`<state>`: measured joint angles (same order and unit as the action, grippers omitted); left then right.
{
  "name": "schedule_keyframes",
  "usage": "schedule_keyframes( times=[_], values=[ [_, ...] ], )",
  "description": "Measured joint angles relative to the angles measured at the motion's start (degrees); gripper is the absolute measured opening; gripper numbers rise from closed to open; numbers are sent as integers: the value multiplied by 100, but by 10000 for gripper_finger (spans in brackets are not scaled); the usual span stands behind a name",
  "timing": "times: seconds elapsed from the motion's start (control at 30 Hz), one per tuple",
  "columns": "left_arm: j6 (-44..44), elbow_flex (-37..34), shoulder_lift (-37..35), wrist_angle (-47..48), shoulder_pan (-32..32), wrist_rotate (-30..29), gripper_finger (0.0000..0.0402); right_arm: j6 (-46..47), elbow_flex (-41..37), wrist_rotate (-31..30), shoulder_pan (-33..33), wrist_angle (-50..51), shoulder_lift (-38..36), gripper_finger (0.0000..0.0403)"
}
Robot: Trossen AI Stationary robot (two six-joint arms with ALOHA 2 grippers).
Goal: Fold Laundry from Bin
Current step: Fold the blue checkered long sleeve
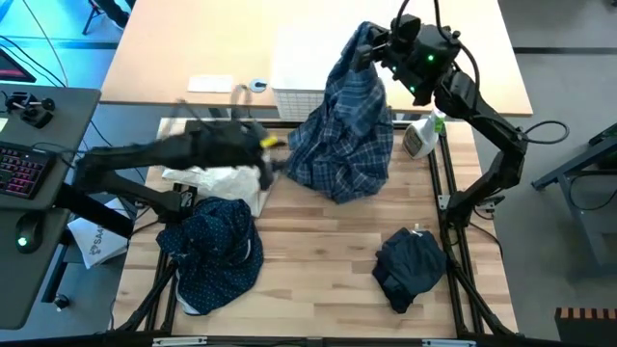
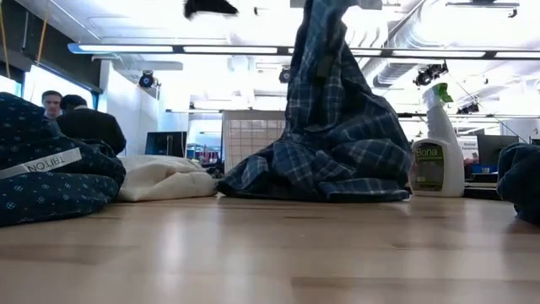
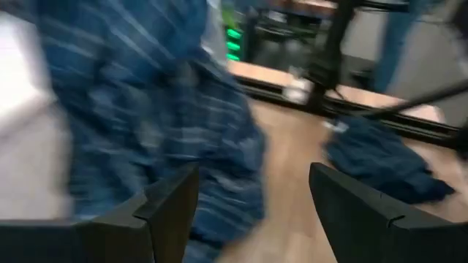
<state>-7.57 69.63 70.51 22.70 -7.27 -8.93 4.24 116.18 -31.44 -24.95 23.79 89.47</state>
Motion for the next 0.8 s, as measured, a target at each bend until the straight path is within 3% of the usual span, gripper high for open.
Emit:
schedule_keyframes(
  times=[0.07, 0.27, 0.5, 0.67, 0.8],
  values=[
    [-100, -447, 290, -738, -29, 131, 248, 89, 0, 233, 0, -1, -2, 0],
    [-302, -1253, 1508, -2709, -159, -232, 248, 134, 0, 682, 0, 79, -35, 0],
    [-1299, -1046, 2970, -4109, -573, -444, 248, 267, 0, 1027, 73, 566, -186, 0],
    [-1624, -710, 3245, -4365, -900, -430, 246, 283, 2, 1038, 265, 824, -309, 0],
    [-1556, -554, 3259, -4751, -1282, 391, 225, 283, 2, 992, 451, 985, -370, 0]
  ],
)
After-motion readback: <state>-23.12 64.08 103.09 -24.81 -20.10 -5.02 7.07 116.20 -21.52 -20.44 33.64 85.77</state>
